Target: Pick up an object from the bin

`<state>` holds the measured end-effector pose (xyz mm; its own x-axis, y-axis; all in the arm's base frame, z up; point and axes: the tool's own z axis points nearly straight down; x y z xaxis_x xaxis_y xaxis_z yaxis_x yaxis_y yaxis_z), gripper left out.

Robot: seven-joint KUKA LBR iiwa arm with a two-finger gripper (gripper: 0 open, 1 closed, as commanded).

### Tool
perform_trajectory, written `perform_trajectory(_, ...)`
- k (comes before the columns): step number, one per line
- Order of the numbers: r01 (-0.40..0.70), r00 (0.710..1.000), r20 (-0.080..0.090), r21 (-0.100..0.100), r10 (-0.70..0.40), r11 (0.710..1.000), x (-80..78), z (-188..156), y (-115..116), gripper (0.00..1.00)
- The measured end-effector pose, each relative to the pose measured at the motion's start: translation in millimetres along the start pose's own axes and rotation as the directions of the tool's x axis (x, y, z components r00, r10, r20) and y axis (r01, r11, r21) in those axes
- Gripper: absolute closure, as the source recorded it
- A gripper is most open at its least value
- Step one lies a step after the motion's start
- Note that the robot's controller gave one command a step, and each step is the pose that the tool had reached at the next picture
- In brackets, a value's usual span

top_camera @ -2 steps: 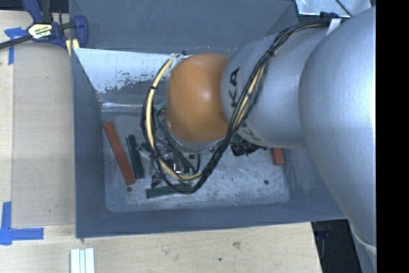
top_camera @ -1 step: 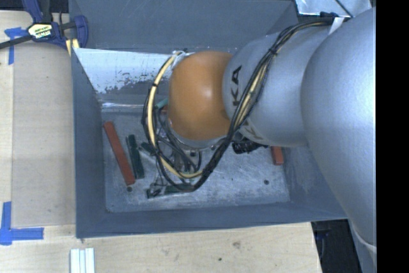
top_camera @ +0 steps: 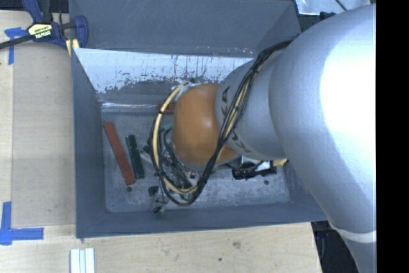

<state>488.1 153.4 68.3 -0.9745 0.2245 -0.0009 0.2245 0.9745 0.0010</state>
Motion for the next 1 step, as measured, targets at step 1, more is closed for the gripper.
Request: perform_trajectory(1,-0.004,1.000,0.022,-0.010,0.004,1.000,-7.2,-8.4,2.4,1.00)
